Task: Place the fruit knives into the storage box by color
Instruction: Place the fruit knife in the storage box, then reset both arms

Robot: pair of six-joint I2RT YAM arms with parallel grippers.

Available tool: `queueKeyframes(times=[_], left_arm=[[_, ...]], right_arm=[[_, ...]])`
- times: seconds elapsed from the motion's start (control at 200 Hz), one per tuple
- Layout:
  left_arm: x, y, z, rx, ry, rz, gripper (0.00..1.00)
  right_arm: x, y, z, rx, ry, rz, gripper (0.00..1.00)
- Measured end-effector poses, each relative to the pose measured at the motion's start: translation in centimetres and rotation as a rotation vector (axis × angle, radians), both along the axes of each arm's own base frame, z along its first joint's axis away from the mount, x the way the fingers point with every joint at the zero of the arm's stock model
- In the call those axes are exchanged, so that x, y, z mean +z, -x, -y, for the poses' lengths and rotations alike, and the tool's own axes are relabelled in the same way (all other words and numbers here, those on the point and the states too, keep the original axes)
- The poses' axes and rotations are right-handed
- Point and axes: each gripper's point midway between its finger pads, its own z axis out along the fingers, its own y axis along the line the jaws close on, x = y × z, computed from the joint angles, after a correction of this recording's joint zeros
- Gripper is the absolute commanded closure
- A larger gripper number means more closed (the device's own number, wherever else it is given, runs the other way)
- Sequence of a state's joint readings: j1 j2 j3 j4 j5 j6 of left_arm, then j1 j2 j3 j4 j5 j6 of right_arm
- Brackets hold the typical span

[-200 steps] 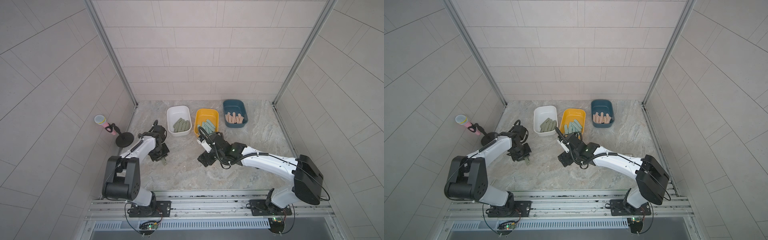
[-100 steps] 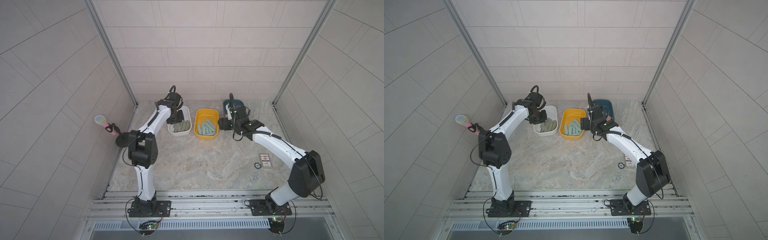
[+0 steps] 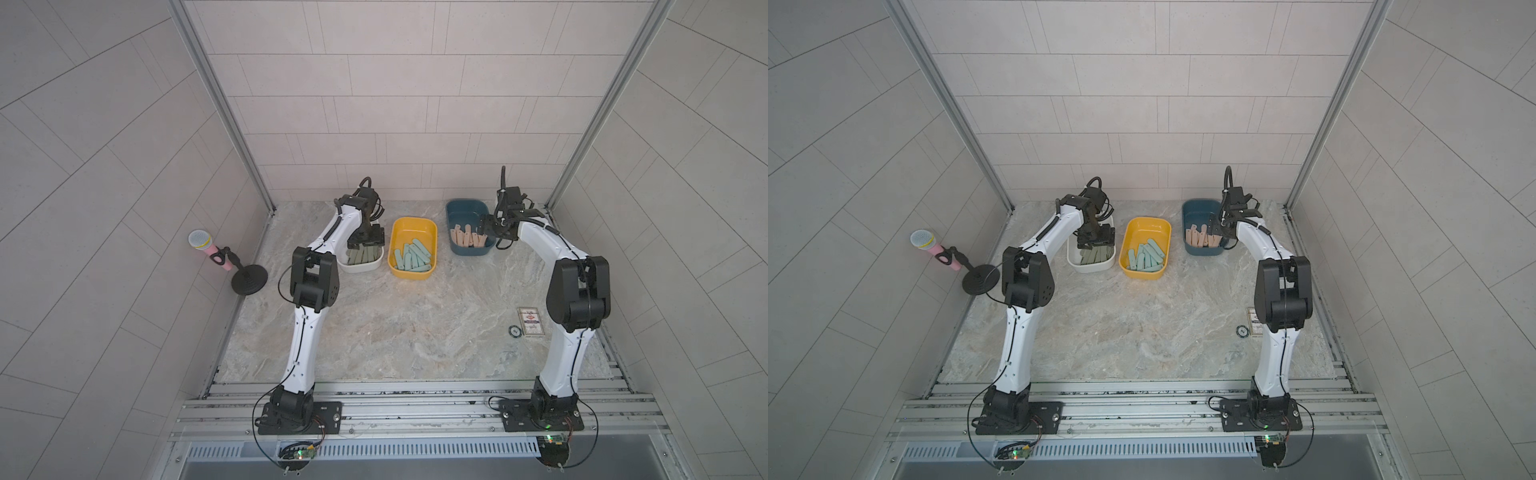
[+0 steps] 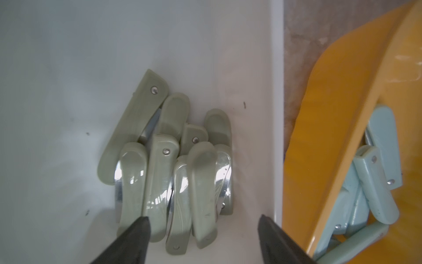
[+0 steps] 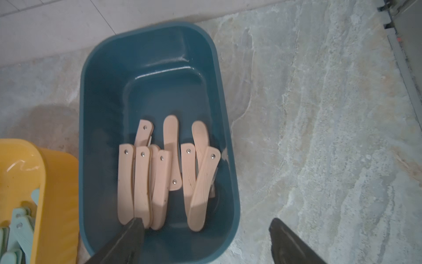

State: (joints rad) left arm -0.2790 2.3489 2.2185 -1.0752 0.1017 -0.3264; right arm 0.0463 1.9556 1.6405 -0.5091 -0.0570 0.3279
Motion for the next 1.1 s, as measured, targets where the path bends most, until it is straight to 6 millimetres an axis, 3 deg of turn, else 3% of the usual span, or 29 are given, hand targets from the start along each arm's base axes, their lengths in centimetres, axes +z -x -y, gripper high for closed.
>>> queueKeyframes(times=[0.085, 0.185, 0.225, 0.3, 0.375, 0.44, 0.51, 0.6, 0.685, 0.856, 1.016, 1.041, 1.061, 1.101], left_arm=[[2.8, 1.3, -0.6, -0.001, -0.005, 0.063, 0.00], [8.9, 3.8, -1.7, -0.002, 0.009, 0.220, 0.00], [11.6, 5.0, -2.4, 0.001, 0.011, 0.299, 0.00], [15.8, 7.3, -4.2, 0.031, -0.005, 0.478, 0.00], [17.4, 9.6, -6.5, 0.087, -0.047, 0.652, 0.00], [15.8, 11.4, -9.2, 0.142, -0.133, 0.770, 0.00], [11.7, 13.1, -11.9, 0.158, -0.253, 0.822, 0.00], [4.5, 15.3, -15.0, 0.105, -0.375, 0.696, 0.00], [0.6, 16.8, -16.8, 0.074, -0.417, 0.602, 0.00], [-1.7, 15.4, -16.7, 0.023, -0.387, 0.609, 0.00], [-1.5, 12.8, -15.4, -0.019, -0.317, 0.708, 0.01], [-1.5, 12.6, -15.3, -0.020, -0.306, 0.715, 0.02], [-1.5, 12.5, -15.3, -0.020, -0.300, 0.720, 0.02], [-1.5, 12.2, -15.6, -0.010, -0.284, 0.733, 0.02]], right_arm=[[1.4, 1.6, -0.7, 0.022, 0.009, 0.019, 0.09], [4.8, 4.3, -0.8, 0.028, 0.029, 0.097, 0.08], [6.4, 5.7, -0.3, 0.016, 0.052, 0.141, 0.01], [8.7, 8.0, 1.4, -0.032, 0.114, 0.230, 0.01], [9.2, 9.7, 3.2, -0.059, 0.184, 0.287, 0.07], [7.5, 10.5, 4.6, -0.075, 0.236, 0.284, 0.12], [4.4, 11.1, 5.9, -0.095, 0.269, 0.233, 0.12], [-0.1, 12.3, 6.7, -0.093, 0.297, 0.151, 0.12], [-2.9, 13.6, 6.7, -0.074, 0.312, 0.129, 0.12], [-5.9, 16.1, 6.6, -0.061, 0.325, 0.198, 0.12], [-7.4, 17.0, 6.4, -0.076, 0.313, 0.318, 0.08], [-7.5, 16.9, 6.4, -0.077, 0.311, 0.328, 0.07], [-7.6, 16.7, 6.4, -0.079, 0.311, 0.338, 0.00], [-7.7, 16.0, 6.4, -0.088, 0.308, 0.364, 0.00]])
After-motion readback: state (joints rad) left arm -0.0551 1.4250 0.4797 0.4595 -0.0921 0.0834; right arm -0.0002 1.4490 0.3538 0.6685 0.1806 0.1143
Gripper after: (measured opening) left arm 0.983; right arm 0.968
